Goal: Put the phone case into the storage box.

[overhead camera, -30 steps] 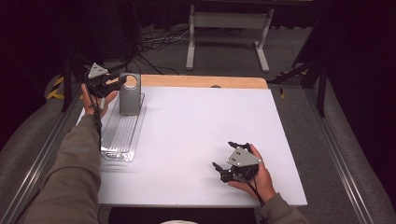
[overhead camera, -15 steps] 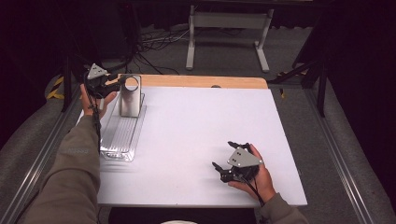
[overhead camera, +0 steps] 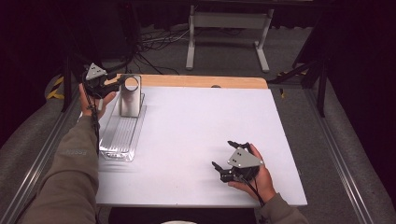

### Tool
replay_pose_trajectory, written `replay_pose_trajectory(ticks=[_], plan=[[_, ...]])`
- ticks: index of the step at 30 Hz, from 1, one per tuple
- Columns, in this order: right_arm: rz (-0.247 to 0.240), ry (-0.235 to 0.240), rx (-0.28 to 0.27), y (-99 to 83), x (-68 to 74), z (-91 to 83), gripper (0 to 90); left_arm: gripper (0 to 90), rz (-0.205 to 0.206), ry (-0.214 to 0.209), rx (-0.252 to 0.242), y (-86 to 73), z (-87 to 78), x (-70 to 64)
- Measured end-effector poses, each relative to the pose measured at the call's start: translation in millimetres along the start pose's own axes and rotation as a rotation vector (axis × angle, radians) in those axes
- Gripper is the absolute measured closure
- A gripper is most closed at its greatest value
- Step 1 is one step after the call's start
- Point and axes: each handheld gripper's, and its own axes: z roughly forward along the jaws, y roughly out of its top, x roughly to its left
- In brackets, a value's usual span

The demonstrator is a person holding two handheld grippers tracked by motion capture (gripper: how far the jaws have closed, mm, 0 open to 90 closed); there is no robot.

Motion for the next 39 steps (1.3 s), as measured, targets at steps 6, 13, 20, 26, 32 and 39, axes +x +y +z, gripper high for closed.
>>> replay_pose_trajectory(ticks=[6,13,20,26,32,39], plan=[[-0.004,-0.021,-0.014,0.0,-0.2,-1.9,15.3,48.2,0.009,0.009,-0.005,2.7,-3.8,-4.2],[-0.003,-0.024,-0.014,-0.2,-0.8,-2.2,15.3,42.5,0.016,0.014,-0.026,7.6,-10.9,-7.9],[0.003,-0.026,-0.019,-0.3,-1.0,-2.0,15.3,38.6,0.024,0.006,-0.035,6.1,-14.9,-13.4],[0.014,-0.023,-0.015,-1.1,-1.9,-2.1,15.1,32.8,0.015,0.006,-0.043,3.2,-17.3,-14.0],[0.01,-0.015,-0.018,-1.2,-1.9,-2.2,14.4,29.2,0.0,-0.007,-0.057,0.7,-22.4,-13.7],[0.003,-0.012,-0.016,-0.8,-0.7,-2.0,14.2,22.3,0.006,-0.01,-0.054,-5.2,-26.5,-15.3]])
